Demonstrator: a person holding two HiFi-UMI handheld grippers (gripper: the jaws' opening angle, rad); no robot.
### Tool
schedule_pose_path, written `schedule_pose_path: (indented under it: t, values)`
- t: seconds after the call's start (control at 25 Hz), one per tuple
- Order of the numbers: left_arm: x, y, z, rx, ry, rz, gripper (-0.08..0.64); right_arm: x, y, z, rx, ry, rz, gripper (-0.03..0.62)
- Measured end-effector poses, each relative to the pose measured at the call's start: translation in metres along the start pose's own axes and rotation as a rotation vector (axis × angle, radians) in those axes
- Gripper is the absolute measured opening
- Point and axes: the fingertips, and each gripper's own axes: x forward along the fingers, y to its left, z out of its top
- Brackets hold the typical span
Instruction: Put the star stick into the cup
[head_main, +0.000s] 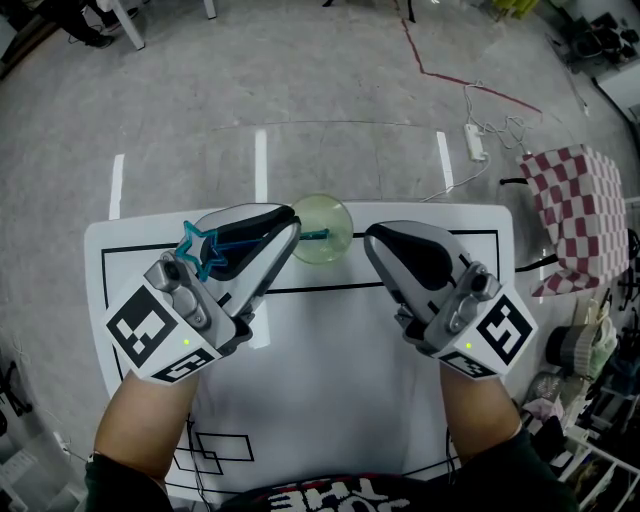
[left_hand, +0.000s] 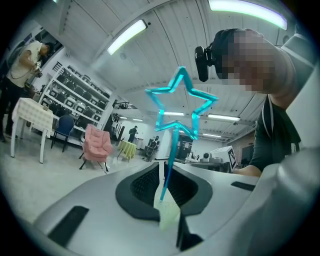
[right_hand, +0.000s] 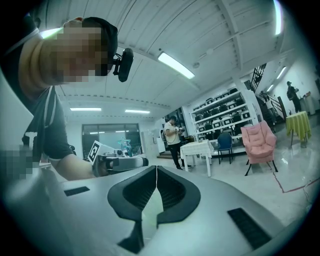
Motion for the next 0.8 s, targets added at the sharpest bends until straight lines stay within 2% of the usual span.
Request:
schedule_pose_path:
  t: [0.08, 0.36, 0.8]
  values:
    - [-0.0002, 0.0000, 0.0014, 0.000, -0.003, 0.002, 0.028, -0.0002, 0.0002, 0.0008, -0.002, 0.000, 0.000, 0.034]
    - [-0.0025, 0.0011, 0.0001, 0.009, 0.002, 0.015, 0.131, 0.0012, 0.0021, -0.0001, -0.003, 0.000, 0.000, 0.034]
    - [-0.0040, 0.0026, -0.0061, -0.019, 0.039, 0.053, 0.355, -0.0036, 0.0046, 0.0058, -0.013, -0.001, -0.002, 0.034]
